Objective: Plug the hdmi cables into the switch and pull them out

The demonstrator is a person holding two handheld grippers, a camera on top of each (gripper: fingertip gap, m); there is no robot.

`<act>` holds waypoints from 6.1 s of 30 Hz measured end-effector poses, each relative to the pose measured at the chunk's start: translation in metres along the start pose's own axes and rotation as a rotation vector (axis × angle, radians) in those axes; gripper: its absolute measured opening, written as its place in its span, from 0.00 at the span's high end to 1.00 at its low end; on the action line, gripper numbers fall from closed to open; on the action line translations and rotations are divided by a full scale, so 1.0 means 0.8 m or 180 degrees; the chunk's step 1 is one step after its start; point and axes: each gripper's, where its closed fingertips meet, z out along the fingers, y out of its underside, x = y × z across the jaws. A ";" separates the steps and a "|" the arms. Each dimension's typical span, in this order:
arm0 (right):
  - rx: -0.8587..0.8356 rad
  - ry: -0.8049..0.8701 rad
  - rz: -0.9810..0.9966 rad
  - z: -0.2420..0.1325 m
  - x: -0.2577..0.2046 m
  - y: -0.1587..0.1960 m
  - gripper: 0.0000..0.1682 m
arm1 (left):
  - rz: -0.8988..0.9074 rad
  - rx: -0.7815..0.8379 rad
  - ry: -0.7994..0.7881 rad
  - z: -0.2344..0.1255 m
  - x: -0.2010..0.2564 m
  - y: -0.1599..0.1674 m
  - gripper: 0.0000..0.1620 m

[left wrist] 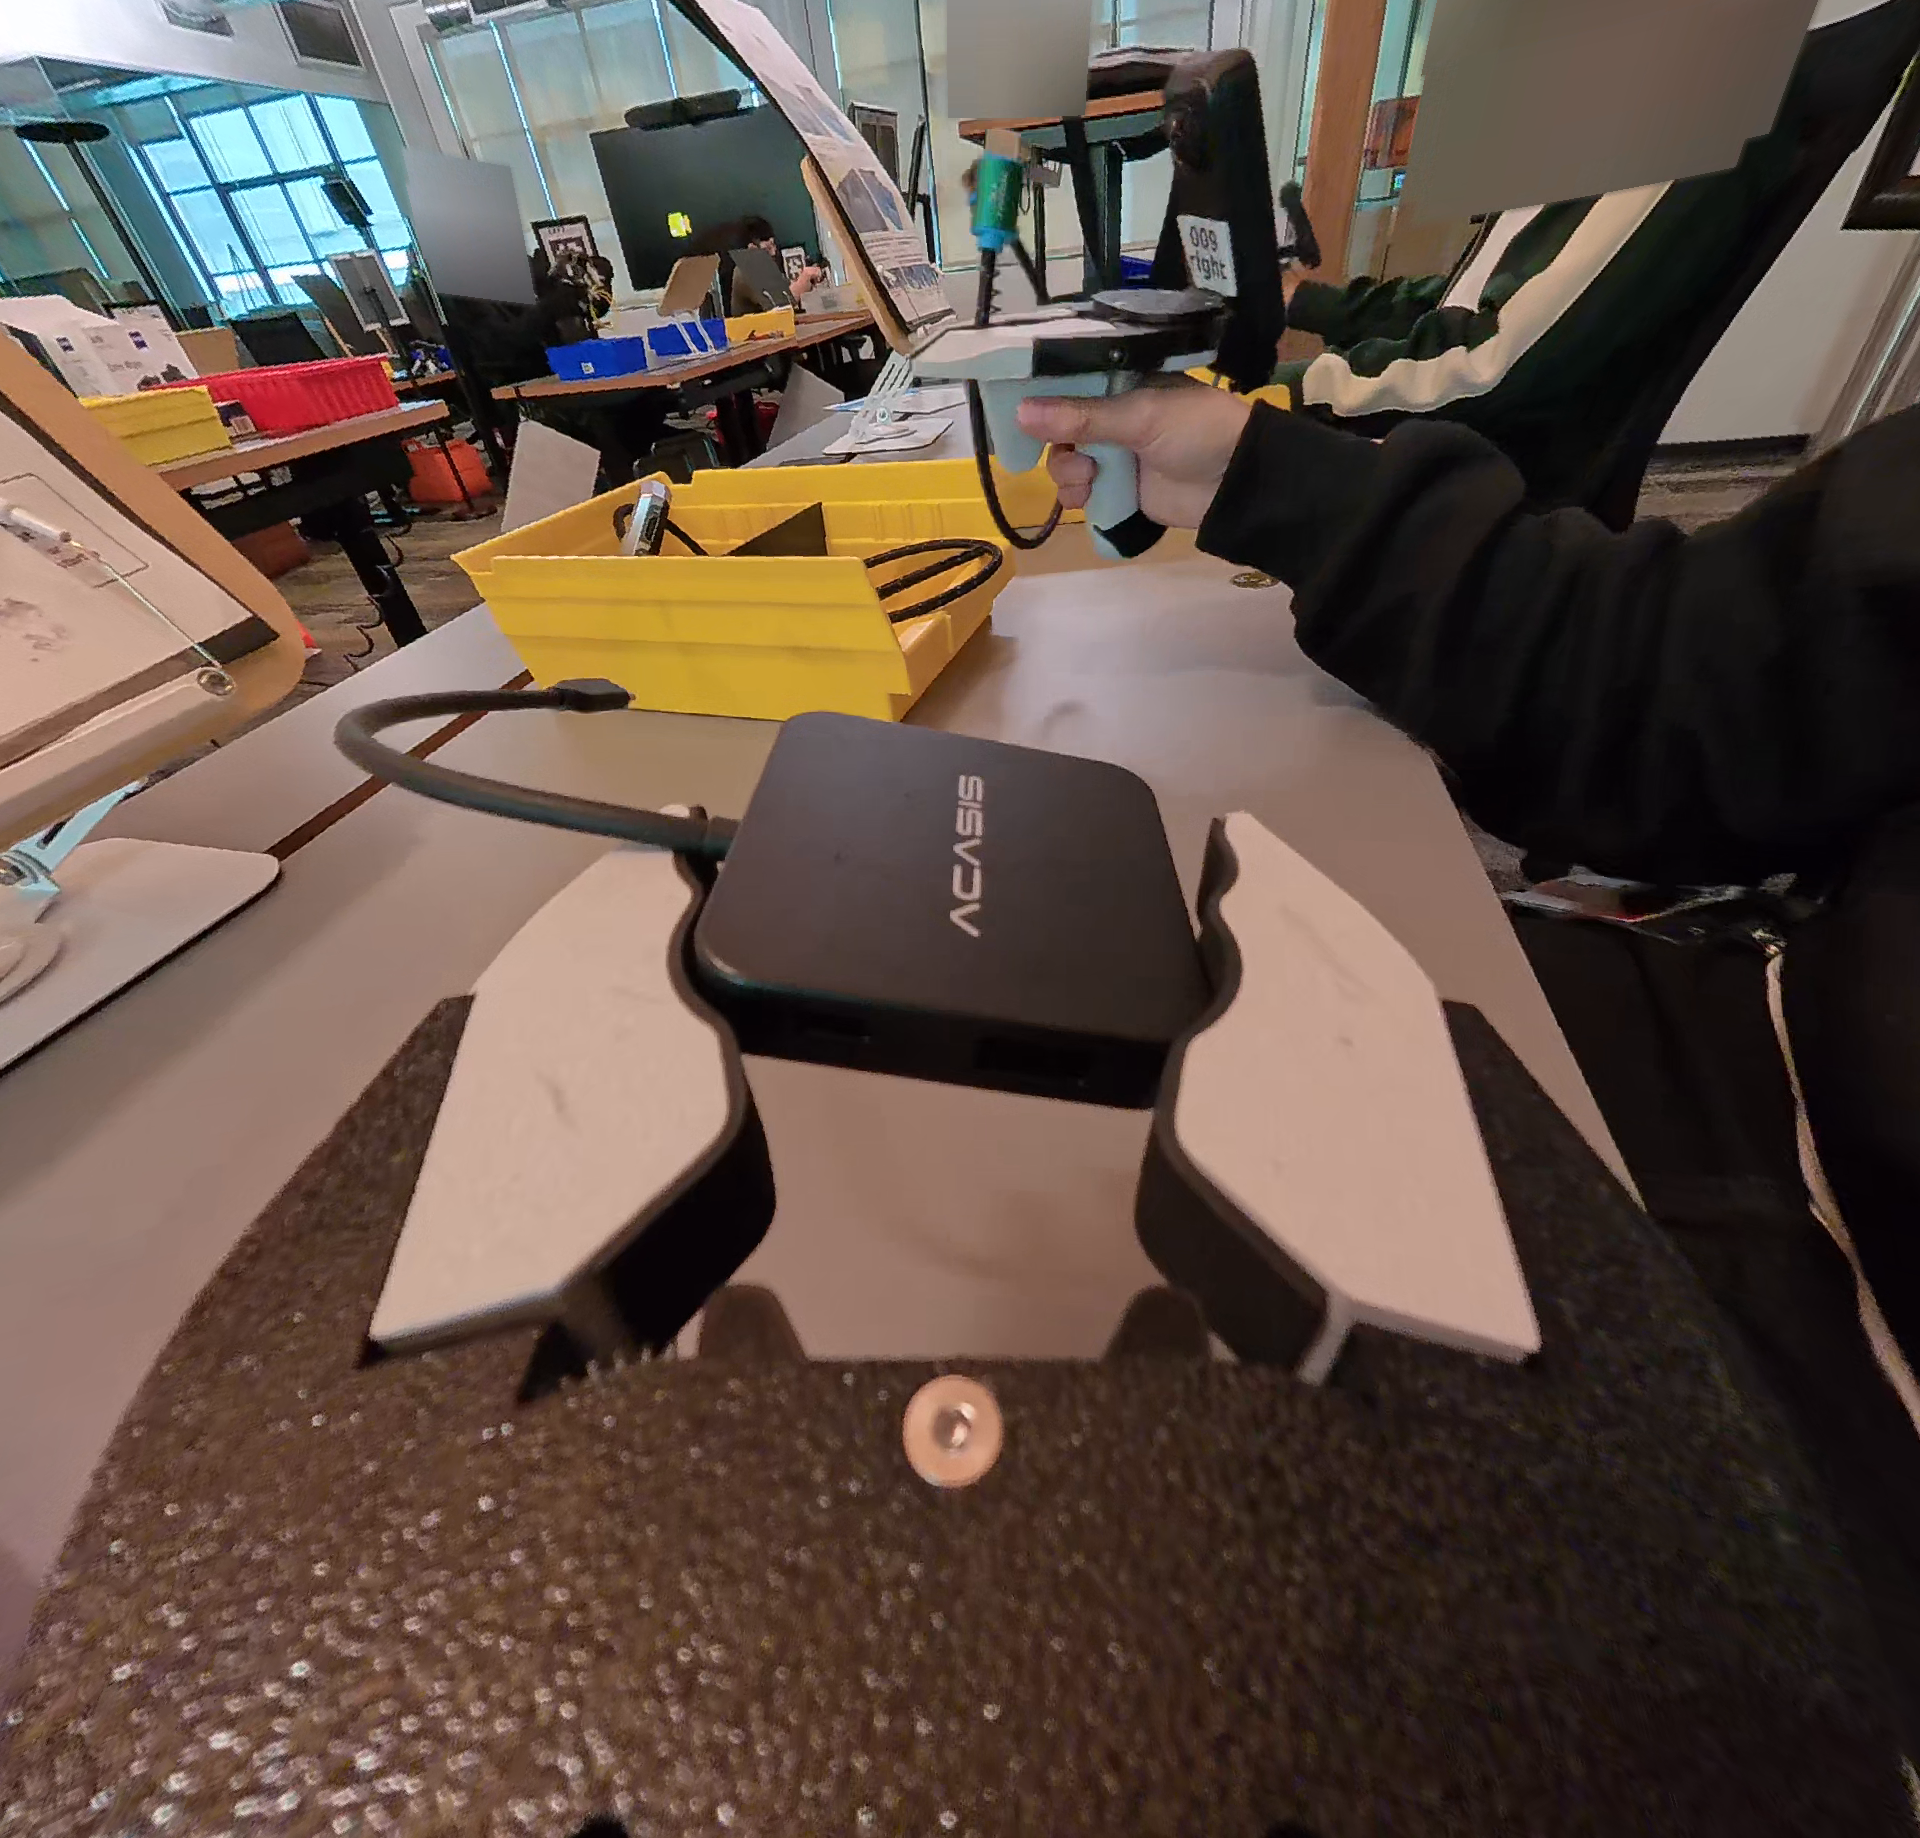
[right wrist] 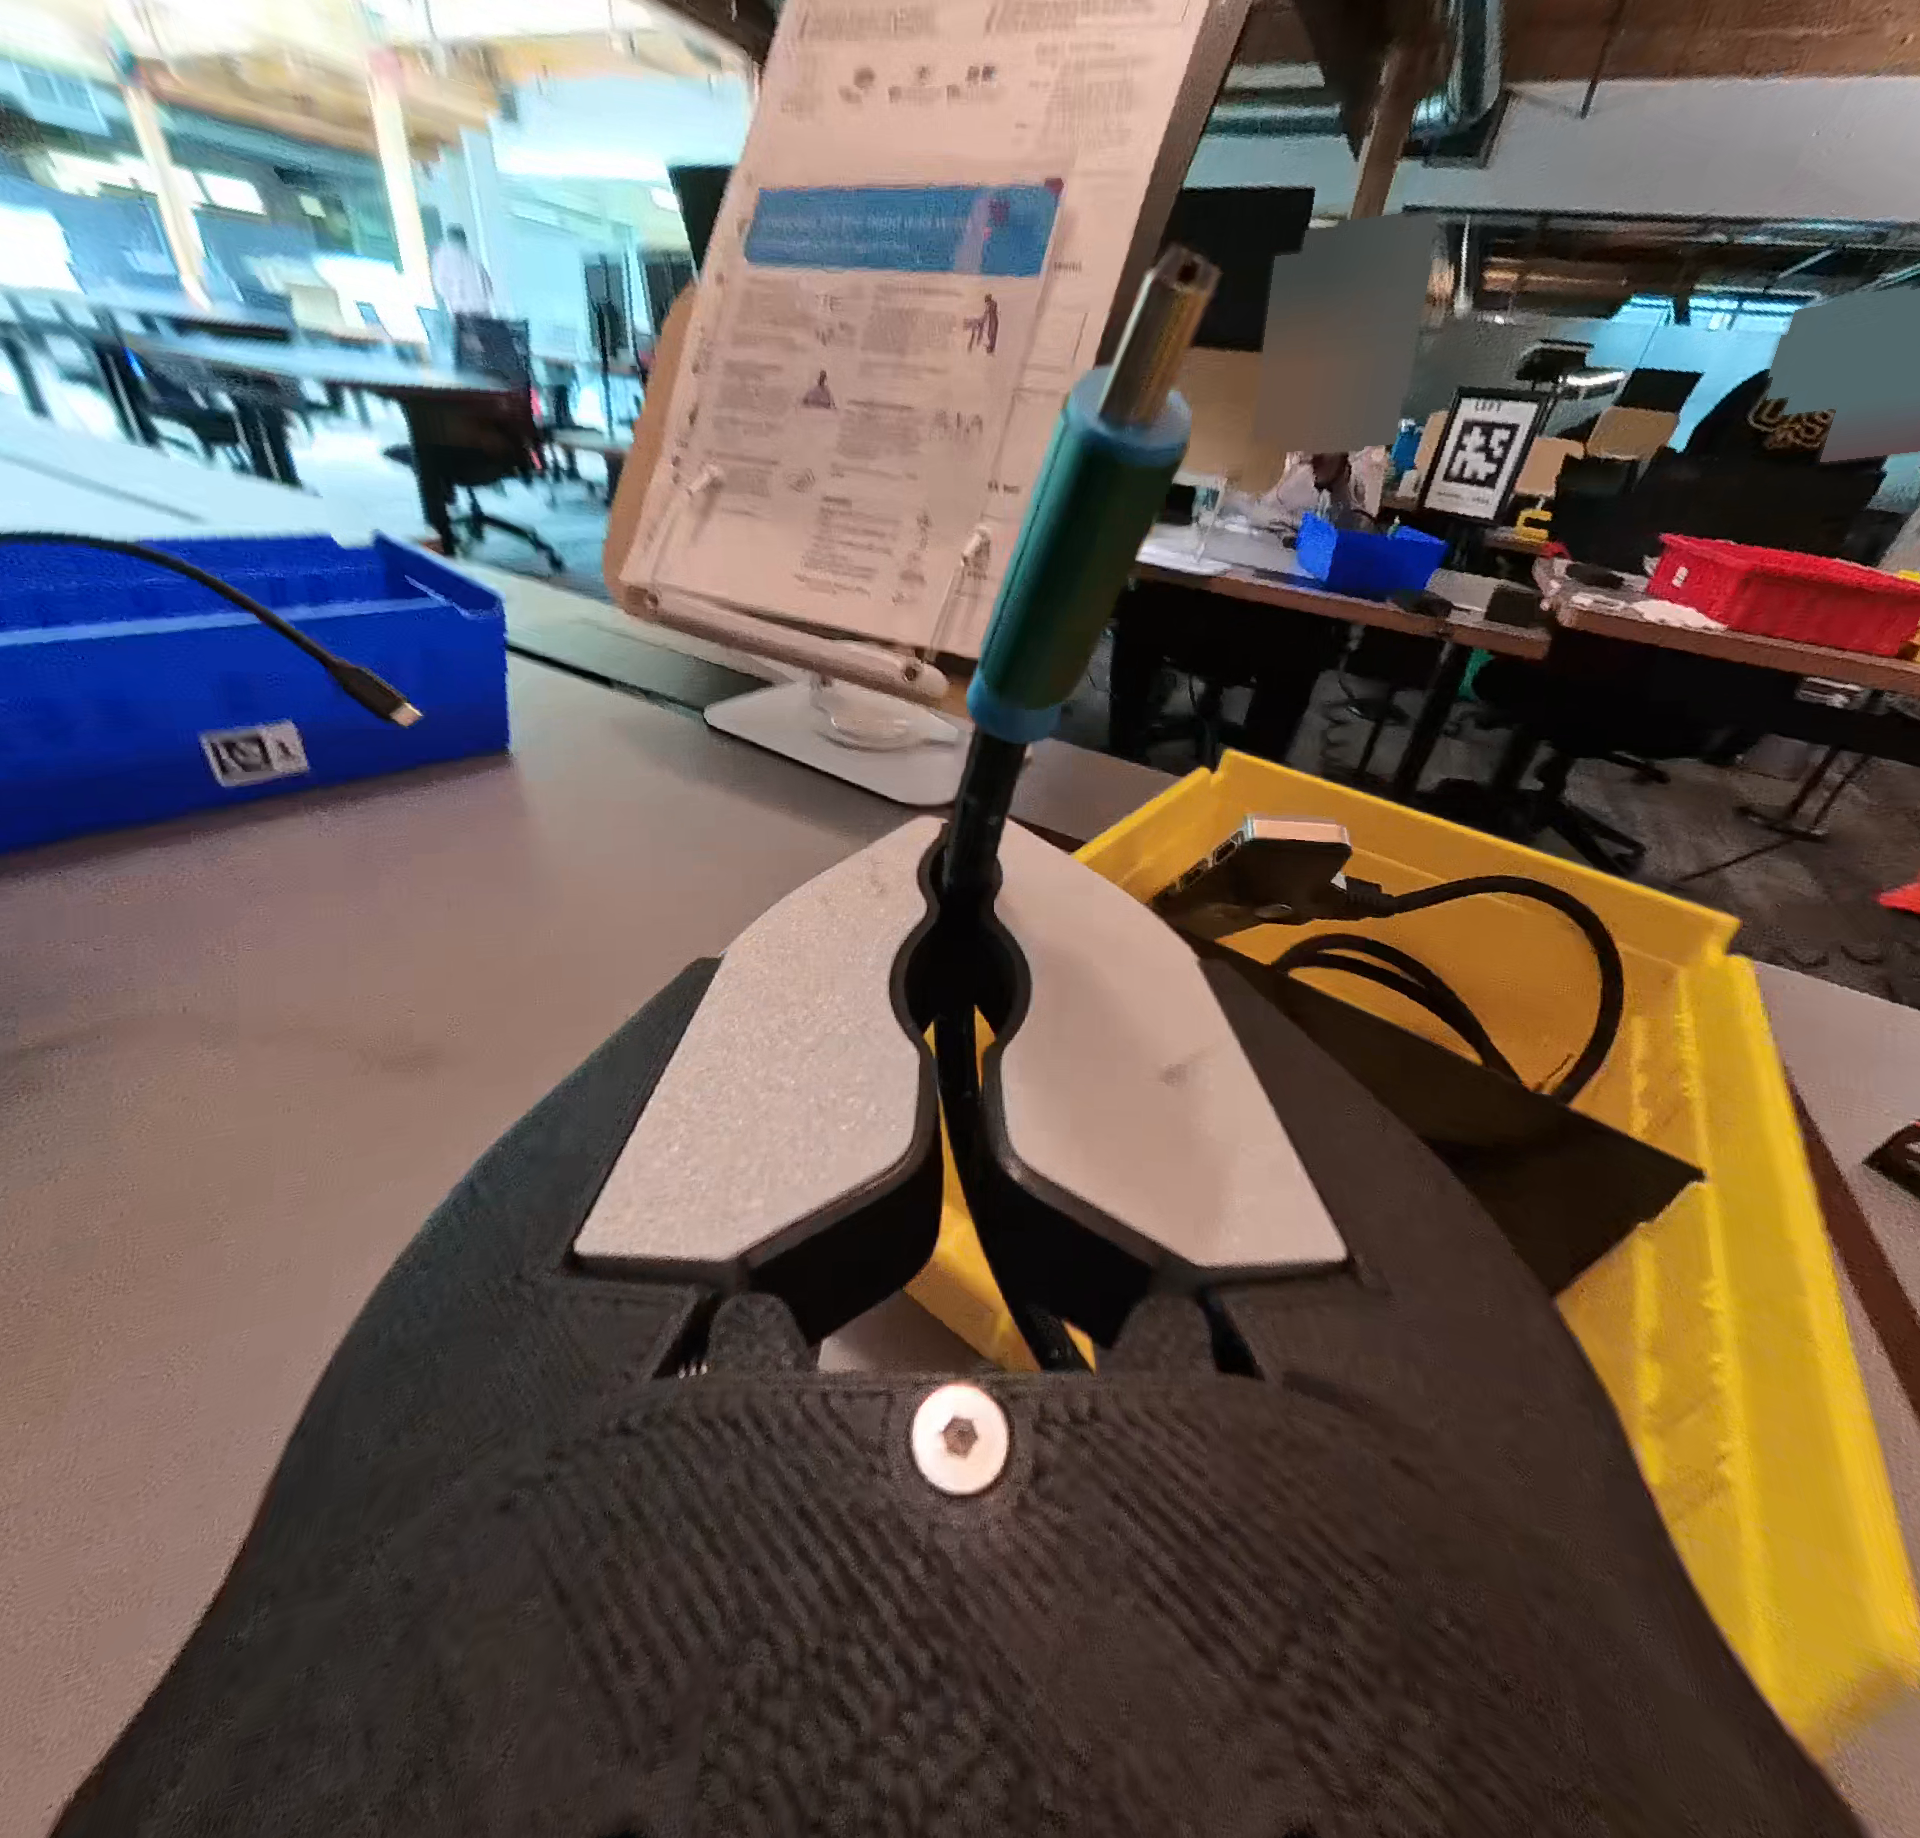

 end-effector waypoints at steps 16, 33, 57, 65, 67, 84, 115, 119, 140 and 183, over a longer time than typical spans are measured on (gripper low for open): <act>0.0403 -0.0666 0.1514 0.029 0.027 -0.023 0.99 | -0.0073 -0.0063 0.0069 0.006 0.001 0.012 0.46; -0.0418 0.0963 0.2010 -0.028 0.068 0.115 1.00 | -0.0073 -0.0082 0.0143 0.013 0.009 0.013 0.46; -0.1786 0.1097 0.1125 -0.038 0.037 0.132 0.56 | -0.0101 -0.0058 0.0205 0.016 0.013 0.016 0.46; -0.2286 0.1025 0.1129 -0.065 0.036 0.159 0.52 | -0.0100 -0.0077 0.0236 0.021 0.017 0.017 0.46; -0.1762 0.0976 0.1741 -0.044 0.035 0.148 0.52 | -0.0090 -0.0096 0.0260 0.024 0.019 0.019 0.46; -0.2811 0.1344 0.1189 -0.088 0.048 0.183 0.60 | -0.0114 -0.0194 0.0386 0.031 0.028 0.028 0.46; -0.0900 0.2492 0.3397 -0.065 0.123 0.135 0.60 | -0.0308 -0.0076 0.0515 0.036 0.038 0.025 0.46; -0.0806 0.2782 0.3310 -0.081 0.136 0.116 0.61 | -0.0323 -0.0061 0.0588 0.037 0.042 0.027 0.46; -0.1774 -0.2620 0.2531 0.027 -0.401 0.032 0.39 | 0.0557 0.0191 0.0399 0.036 0.052 0.001 0.46; -0.4474 0.1115 -0.2065 0.075 0.229 0.123 0.91 | -0.0855 -0.0822 -0.1196 0.038 -0.058 0.097 0.72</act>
